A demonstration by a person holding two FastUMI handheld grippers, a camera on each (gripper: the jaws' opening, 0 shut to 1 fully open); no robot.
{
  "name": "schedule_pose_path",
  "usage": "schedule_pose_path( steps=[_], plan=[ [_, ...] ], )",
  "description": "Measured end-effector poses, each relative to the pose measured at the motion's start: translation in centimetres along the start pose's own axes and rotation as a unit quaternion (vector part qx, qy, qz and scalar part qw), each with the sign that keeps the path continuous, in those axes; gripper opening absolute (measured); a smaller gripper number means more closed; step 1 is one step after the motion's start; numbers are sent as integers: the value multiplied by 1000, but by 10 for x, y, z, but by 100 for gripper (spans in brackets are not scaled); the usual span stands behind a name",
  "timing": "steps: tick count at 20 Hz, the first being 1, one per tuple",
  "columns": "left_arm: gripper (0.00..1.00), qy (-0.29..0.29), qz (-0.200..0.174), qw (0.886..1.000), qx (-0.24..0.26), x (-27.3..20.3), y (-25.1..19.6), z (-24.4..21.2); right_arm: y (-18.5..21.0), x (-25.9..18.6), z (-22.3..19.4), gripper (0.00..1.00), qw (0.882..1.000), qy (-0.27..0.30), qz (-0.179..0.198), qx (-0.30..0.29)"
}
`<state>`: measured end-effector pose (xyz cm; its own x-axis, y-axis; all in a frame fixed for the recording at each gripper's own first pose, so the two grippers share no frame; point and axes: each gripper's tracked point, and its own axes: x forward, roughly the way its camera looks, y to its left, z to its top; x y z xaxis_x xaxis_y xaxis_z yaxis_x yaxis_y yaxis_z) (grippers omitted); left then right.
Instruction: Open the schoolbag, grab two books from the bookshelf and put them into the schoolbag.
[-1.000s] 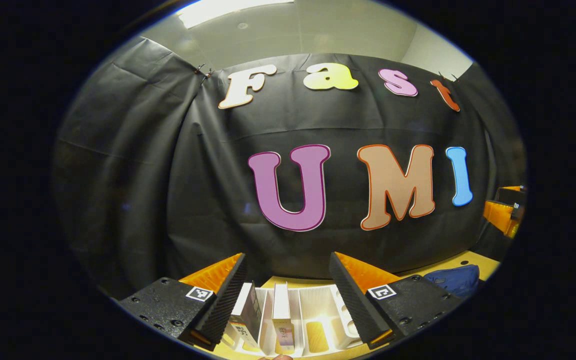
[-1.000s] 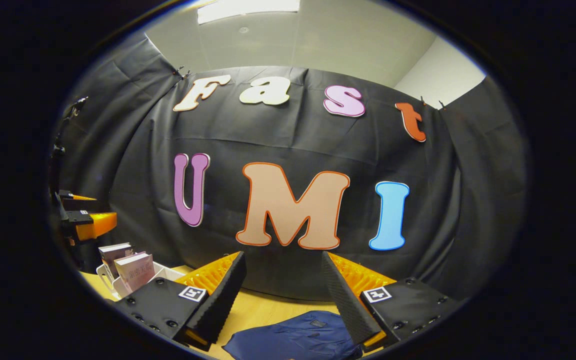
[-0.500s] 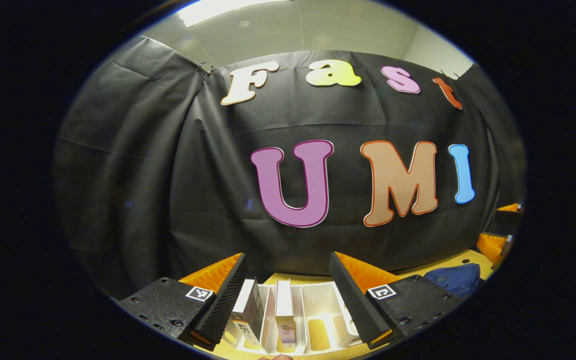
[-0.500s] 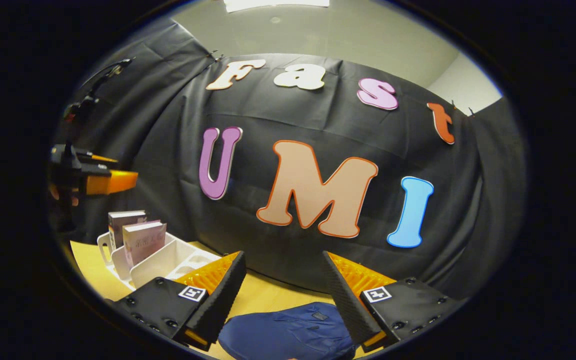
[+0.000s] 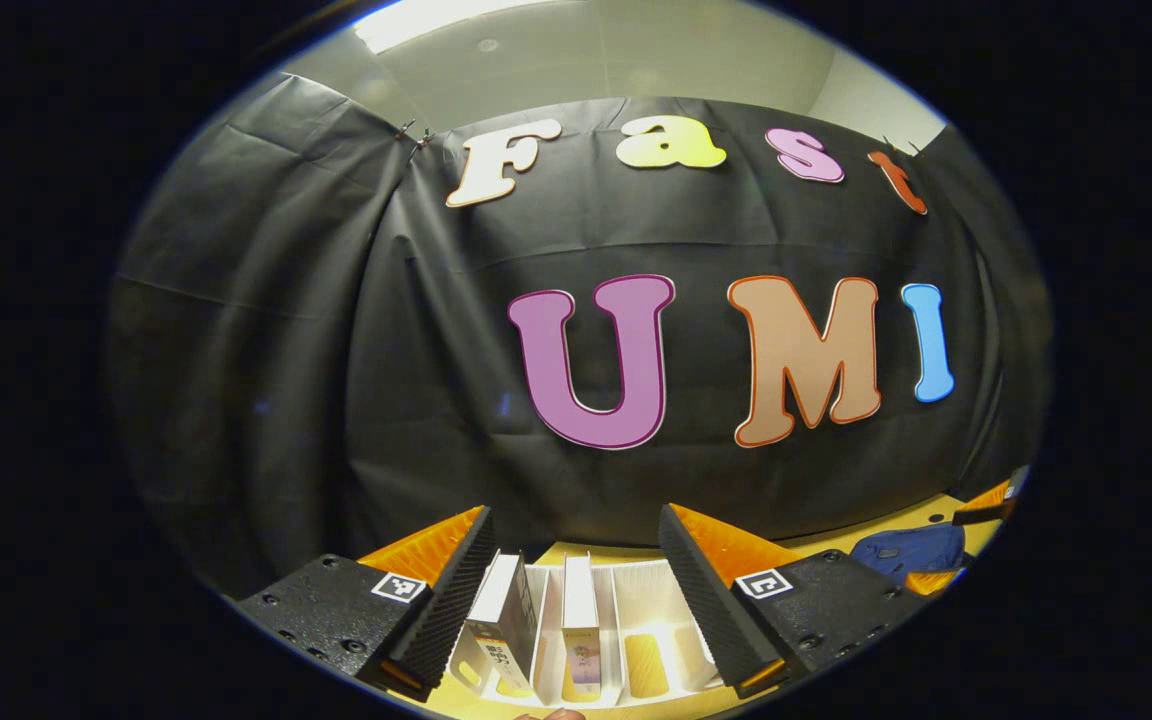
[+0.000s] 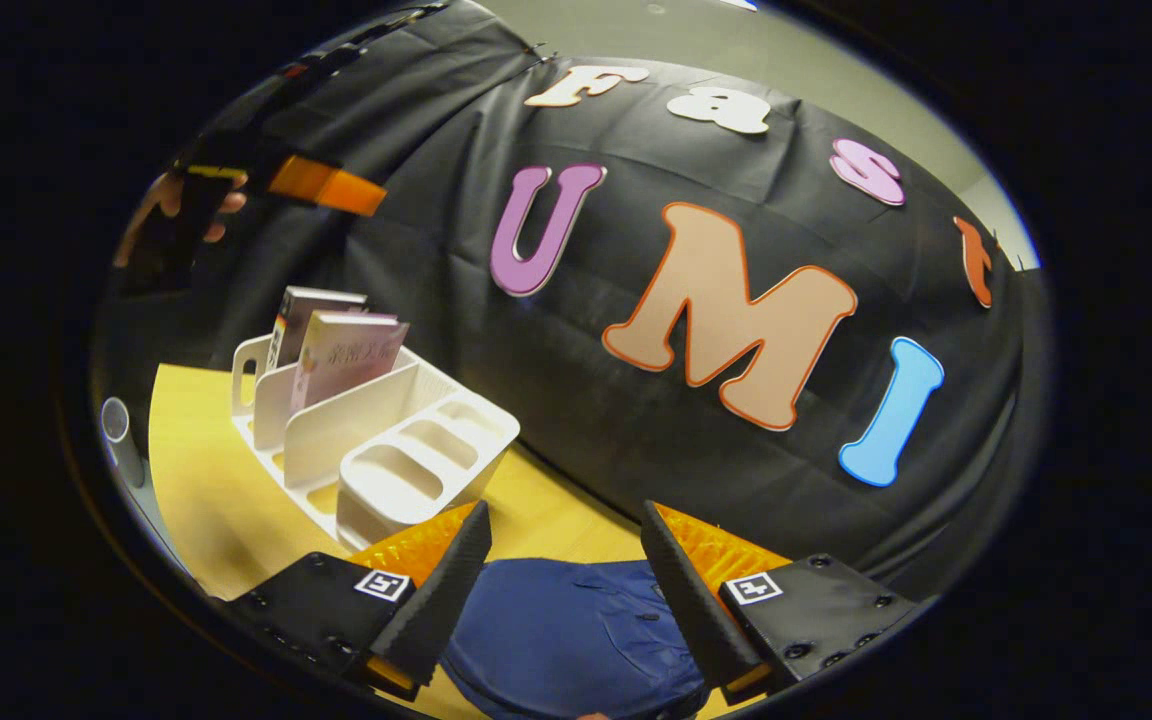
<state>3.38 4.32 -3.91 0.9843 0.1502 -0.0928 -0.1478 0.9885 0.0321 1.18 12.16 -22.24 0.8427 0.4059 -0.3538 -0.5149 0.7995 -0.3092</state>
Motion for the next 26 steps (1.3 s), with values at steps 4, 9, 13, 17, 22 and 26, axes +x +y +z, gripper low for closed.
schedule_pose_path(
  steps=[4,9,13,17,22,26],
  plan=[
    [96,6,4,1000,-1,-2,5,-3,24,7,-32,98,998,29,29,-39],
    [96,10,11,1000,2,-7,13,-8,54,9,-74,100,992,65,59,-87],
    [96,10,13,1000,10,-10,17,-10,72,12,-104,98,986,90,71,-121],
    [99,14,12,1000,14,-12,21,-14,87,12,-126,100,976,105,77,-174],
    [96,18,9,1000,15,-13,26,-19,83,14,-154,100,958,148,57,-237],
    [99,22,4,1000,9,-12,33,-24,70,15,-143,97,957,158,27,-242]
  ],
)
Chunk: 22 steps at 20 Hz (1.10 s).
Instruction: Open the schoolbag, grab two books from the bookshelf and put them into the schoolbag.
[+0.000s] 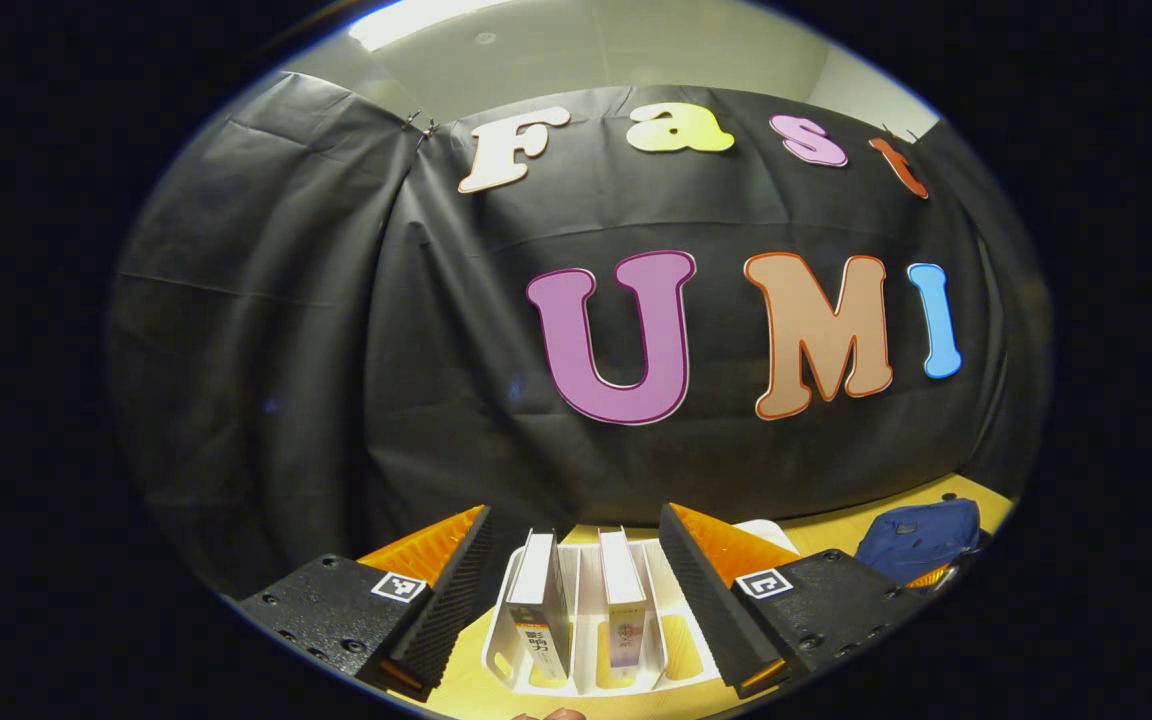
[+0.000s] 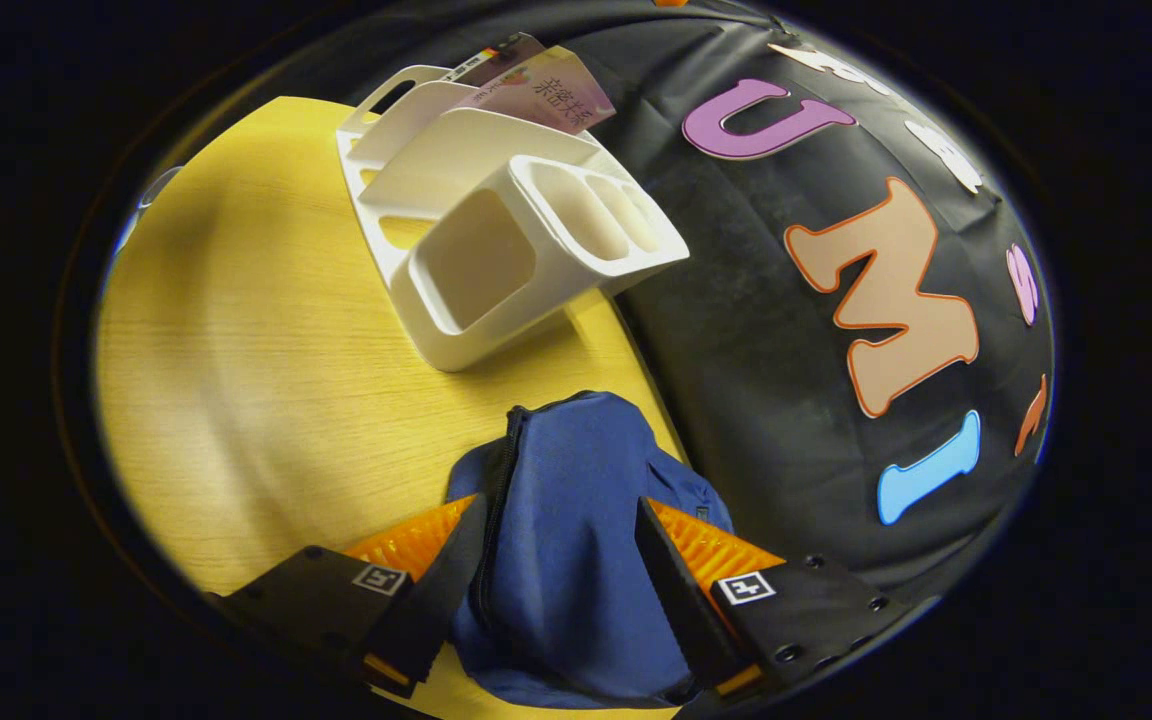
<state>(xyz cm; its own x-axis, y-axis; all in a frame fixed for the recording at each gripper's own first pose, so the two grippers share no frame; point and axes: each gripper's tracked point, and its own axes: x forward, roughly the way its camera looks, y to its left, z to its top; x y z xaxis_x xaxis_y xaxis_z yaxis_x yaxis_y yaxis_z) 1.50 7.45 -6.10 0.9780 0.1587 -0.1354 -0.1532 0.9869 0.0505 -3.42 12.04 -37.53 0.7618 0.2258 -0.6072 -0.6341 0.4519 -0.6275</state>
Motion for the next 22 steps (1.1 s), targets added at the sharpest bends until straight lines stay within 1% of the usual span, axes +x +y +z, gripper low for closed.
schedule_pose_path(
  steps=[1,2,3,4,5,6,7,8,9,10,11,12,13,14,15,16,17,18,19,20,22],
  plan=[
    [99,0,-2,1000,-2,1,1,-1,-6,-2,1,100,1000,4,-8,0],
    [96,1,-5,1000,-4,3,1,-2,-11,-4,3,96,1000,8,-15,0],
    [96,1,-7,1000,-4,3,4,-3,-13,-3,0,96,1000,14,-19,2],
    [99,0,-10,1000,-4,6,6,-4,-12,0,-3,96,1000,23,-21,2],
    [96,0,-12,1000,-4,7,7,-4,-8,3,-8,94,999,38,-18,-5],
    [99,1,-16,1000,-4,8,10,-6,-4,7,-13,92,998,52,-15,-14],
    [99,2,-19,1000,-5,9,11,-8,-2,12,-19,80,998,63,-16,-24],
    [96,3,-23,1000,-6,11,13,-8,0,15,-22,69,997,71,-17,-32],
    [96,3,-29,1000,-7,11,15,-9,0,17,-25,57,996,78,-18,-36],
    [96,3,-35,999,-8,12,18,-9,-4,17,-24,45,995,83,-29,-36],
    [99,3,-42,999,-10,13,19,-11,-13,15,-19,33,995,84,-41,-31],
    [96,6,-48,999,-12,14,22,-14,-15,14,-19,22,995,95,-36,-9],
    [96,9,-56,998,-16,16,24,-17,-19,14,-20,10,994,106,-34,9],
    [96,15,-67,997,-21,17,25,-21,-27,13,-17,10,993,113,-36,21],
    [99,21,-79,996,-27,19,24,-24,-37,12,-12,10,992,116,-39,27],
    [96,29,-84,996,-32,21,25,-28,-46,11,-8,10,992,119,-41,31],
    [99,36,-84,995,-36,22,28,-30,-55,7,-5,10,991,120,-44,35],
    [99,42,-83,995,-41,23,32,-32,-66,5,-1,10,991,117,-49,39],
    [96,48,-81,995,-45,24,34,-34,-75,4,3,10,991,116,-50,46],
    [96,53,-81,994,-49,26,33,-35,-84,3,2,10,991,117,-50,52],
    [93,64,-75,994,-49,27,31,-37,-96,-1,4,10,990,114,-45,66]
  ],
)
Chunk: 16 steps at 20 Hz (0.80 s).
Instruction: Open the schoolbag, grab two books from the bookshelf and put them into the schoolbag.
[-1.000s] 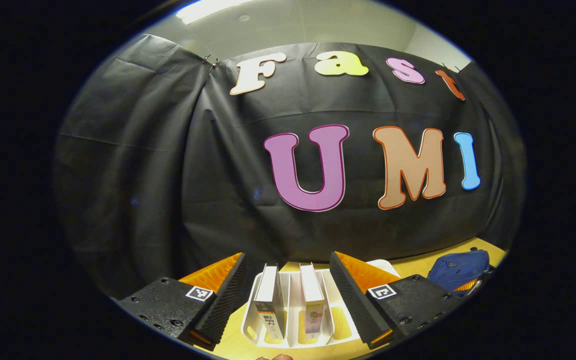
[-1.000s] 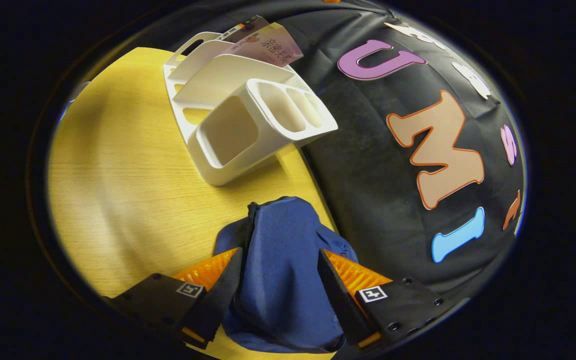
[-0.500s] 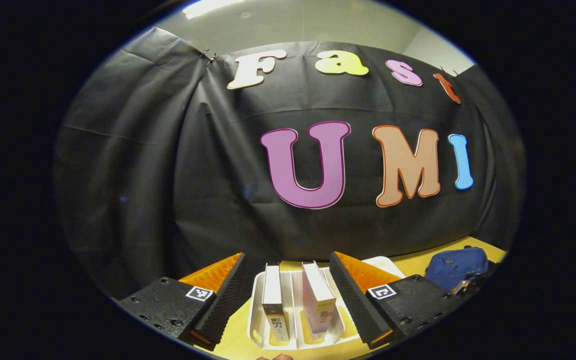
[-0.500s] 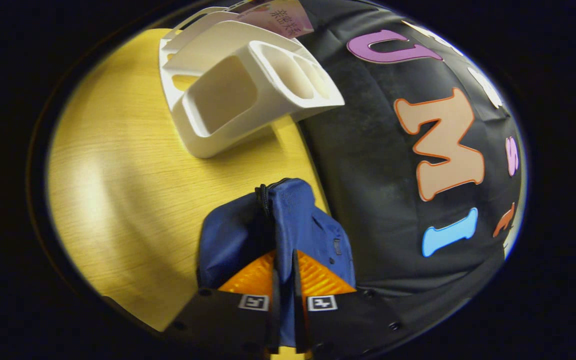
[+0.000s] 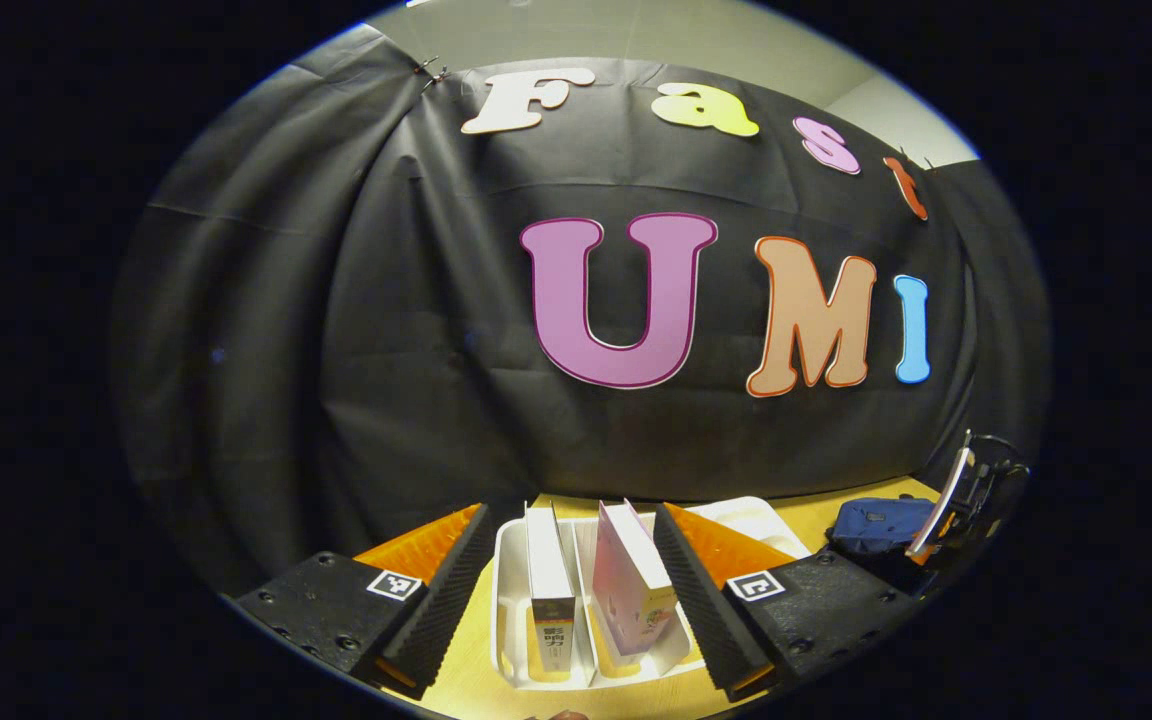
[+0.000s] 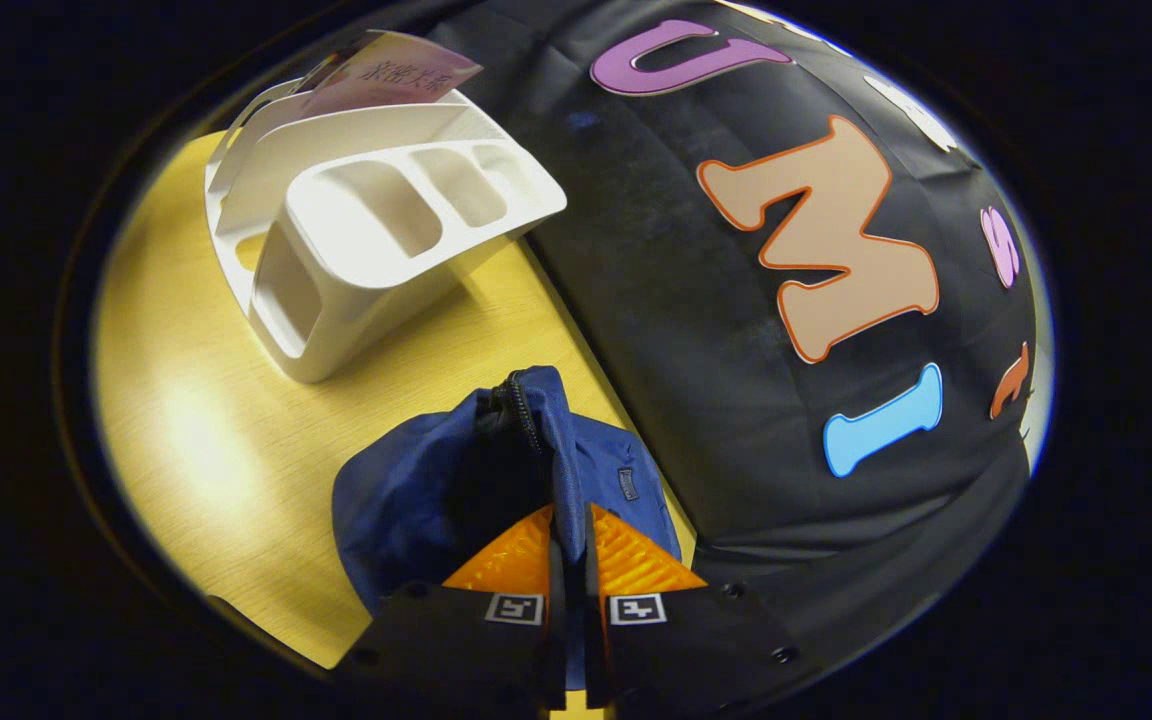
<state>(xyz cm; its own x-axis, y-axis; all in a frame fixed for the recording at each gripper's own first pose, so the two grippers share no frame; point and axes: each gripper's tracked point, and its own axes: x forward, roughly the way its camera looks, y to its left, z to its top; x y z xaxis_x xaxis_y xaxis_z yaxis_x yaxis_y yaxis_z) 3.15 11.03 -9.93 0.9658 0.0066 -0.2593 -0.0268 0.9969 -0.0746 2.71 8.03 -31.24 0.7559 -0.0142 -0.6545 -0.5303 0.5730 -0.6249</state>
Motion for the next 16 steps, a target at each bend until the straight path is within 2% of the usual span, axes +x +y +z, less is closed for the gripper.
schedule_pose_path(
  steps=[5,11,16],
  plan=[
    [94,29,-7,999,23,6,-19,-2,-22,2,2,10,1000,-12,21,19],
    [95,78,-32,996,7,25,-48,-10,-50,4,9,10,999,-33,20,34],
    [95,121,-32,992,19,46,-52,-17,-69,6,5,10,998,-38,12,52]
  ],
)
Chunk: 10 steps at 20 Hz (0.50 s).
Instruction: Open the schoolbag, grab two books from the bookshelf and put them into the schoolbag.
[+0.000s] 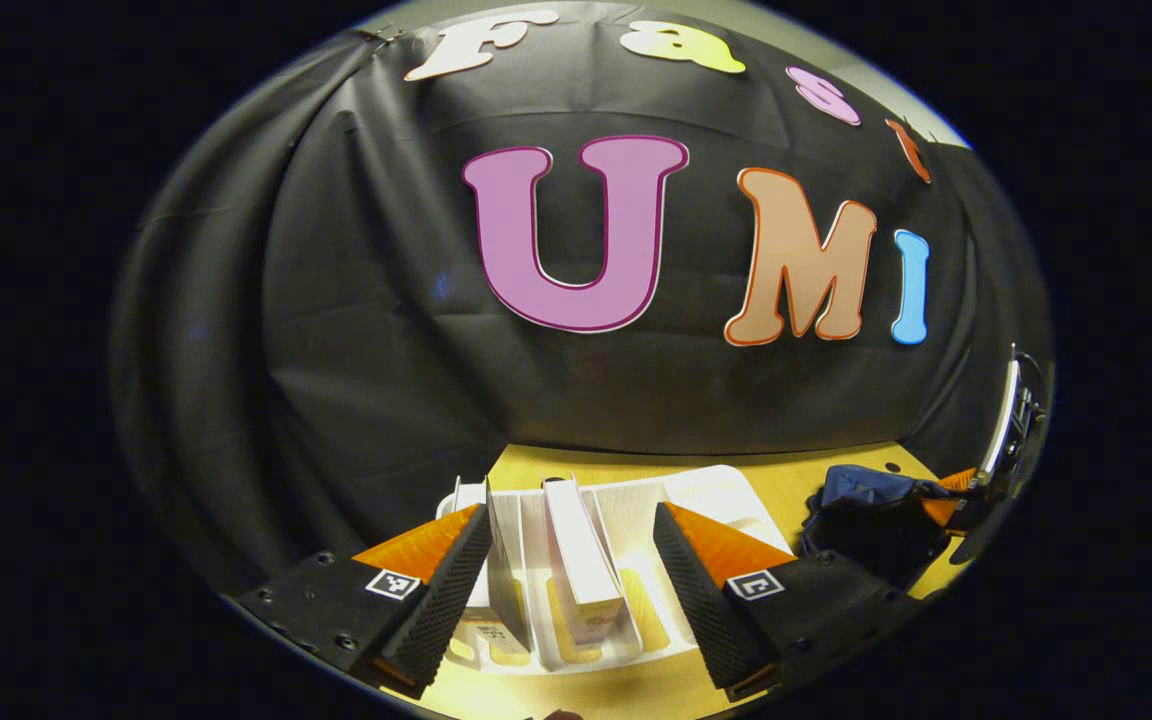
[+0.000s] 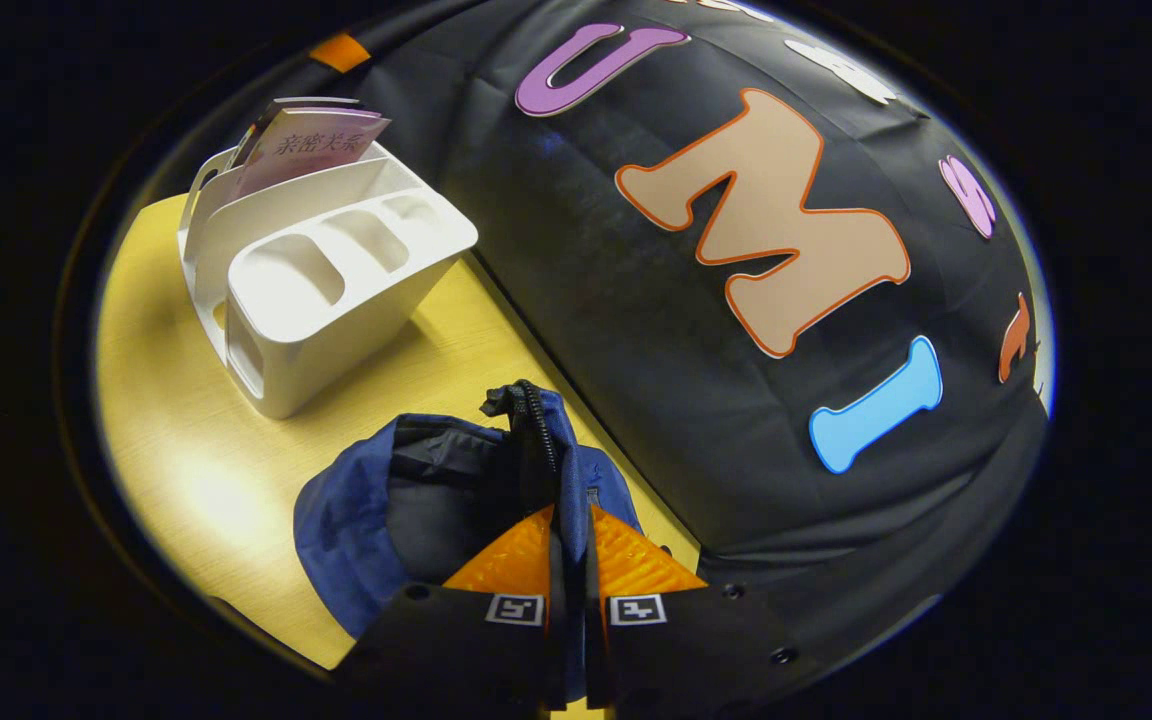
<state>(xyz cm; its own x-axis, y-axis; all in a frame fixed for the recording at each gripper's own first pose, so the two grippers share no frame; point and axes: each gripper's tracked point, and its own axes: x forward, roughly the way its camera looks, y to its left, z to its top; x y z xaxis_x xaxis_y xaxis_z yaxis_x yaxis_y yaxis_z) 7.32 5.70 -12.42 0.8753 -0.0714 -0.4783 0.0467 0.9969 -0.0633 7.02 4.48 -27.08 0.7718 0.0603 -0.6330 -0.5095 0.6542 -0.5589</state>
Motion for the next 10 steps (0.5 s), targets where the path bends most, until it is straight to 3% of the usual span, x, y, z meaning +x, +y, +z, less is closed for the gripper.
schedule_pose_path(
  steps=[10],
  plan=[
    [95,143,-38,989,24,52,-7,-28,-3,0,-2,10,1000,-3,16,-1]
  ],
)
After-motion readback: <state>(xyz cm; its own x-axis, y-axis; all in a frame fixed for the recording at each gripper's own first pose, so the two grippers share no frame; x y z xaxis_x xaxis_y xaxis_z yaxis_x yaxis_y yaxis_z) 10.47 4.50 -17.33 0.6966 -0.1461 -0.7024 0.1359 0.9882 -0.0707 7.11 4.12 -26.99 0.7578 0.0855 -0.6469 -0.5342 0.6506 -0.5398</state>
